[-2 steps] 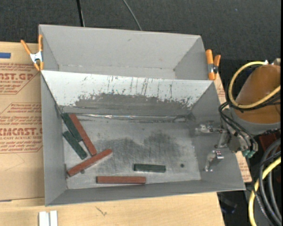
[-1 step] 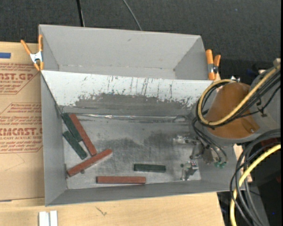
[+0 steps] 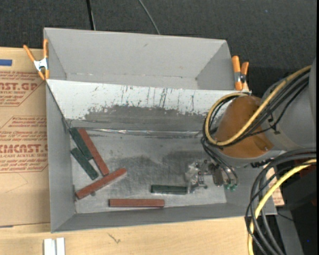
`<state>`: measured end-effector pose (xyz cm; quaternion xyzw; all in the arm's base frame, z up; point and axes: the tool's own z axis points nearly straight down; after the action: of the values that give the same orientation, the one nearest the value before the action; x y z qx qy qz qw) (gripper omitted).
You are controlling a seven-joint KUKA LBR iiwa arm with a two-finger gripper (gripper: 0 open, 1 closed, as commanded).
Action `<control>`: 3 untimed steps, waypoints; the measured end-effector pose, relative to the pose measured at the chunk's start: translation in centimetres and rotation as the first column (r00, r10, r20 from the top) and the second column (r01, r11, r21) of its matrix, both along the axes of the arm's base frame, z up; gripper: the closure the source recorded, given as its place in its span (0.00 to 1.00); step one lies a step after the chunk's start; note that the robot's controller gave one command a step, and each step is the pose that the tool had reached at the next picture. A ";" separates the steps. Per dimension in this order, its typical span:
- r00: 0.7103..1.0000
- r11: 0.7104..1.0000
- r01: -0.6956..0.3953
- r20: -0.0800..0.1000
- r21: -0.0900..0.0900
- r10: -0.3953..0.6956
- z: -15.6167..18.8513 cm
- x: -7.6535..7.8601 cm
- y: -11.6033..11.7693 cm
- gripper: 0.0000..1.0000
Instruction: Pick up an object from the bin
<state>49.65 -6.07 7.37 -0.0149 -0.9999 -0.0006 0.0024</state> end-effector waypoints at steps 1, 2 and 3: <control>1.000 1.000 0.001 0.007 -0.002 -0.001 -0.1 0.1 0.0 0.00; 1.000 1.000 0.000 0.006 -0.002 0.000 -0.1 0.1 0.0 0.00; 1.000 1.000 0.001 -0.004 0.001 -0.001 -0.2 -0.8 8.3 1.00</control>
Offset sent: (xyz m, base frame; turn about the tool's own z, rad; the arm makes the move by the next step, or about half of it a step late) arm 0.0000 0.0000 0.0000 0.0000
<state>48.88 2.23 7.22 -0.0154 -0.9999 -0.0009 0.0043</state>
